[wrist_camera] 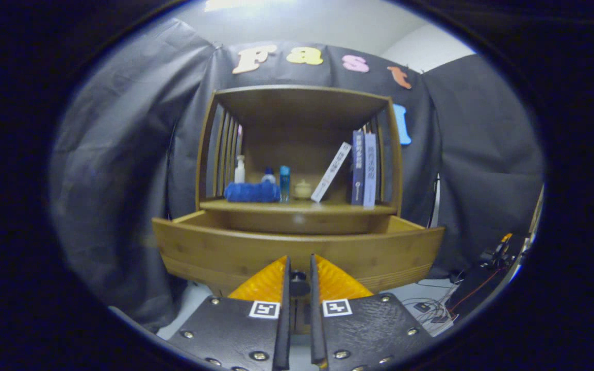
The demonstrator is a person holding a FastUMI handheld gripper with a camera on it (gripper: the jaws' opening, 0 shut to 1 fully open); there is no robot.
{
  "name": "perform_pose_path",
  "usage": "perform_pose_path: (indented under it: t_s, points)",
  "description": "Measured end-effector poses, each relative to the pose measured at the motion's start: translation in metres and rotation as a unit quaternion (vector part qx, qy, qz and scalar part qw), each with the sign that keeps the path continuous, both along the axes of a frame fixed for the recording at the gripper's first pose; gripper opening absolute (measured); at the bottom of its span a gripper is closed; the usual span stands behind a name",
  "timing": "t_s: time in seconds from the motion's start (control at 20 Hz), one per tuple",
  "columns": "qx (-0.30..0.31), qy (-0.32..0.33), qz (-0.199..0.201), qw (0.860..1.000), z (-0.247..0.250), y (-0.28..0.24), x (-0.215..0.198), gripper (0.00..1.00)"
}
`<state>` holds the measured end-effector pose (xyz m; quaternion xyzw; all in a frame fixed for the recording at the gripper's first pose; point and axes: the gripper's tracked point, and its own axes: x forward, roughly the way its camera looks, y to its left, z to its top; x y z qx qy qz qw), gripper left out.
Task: Pull open the drawer, take out the items inside it, and place them on the countertop above the cabinet.
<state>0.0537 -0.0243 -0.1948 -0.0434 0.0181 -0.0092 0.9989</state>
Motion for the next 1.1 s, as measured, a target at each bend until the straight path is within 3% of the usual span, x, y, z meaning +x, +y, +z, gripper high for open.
perform_pose_path:
  t_s: [0.2, 0.45, 0.6, 0.7, 0.85, 1.0, 1.1]
  points:
    - [-0.023, -0.005, -0.004, 1.000, 0.049, -0.006, 0.004, 0.16]
    - [-0.044, 0.018, 0.003, 0.999, 0.092, 0.000, 0.050, 0.70]
    - [-0.027, 0.092, 0.006, 0.995, 0.078, 0.005, 0.082, 0.98]
    - [-0.017, 0.153, 0.009, 0.988, 0.055, 0.008, 0.107, 0.98]
    - [-0.005, 0.267, 0.003, 0.964, 0.002, 0.009, 0.139, 0.98]
    - [0.056, 0.369, 0.009, 0.928, -0.048, 0.017, 0.157, 1.00]
    - [0.093, 0.437, -0.019, 0.895, -0.076, 0.015, 0.159, 1.00]
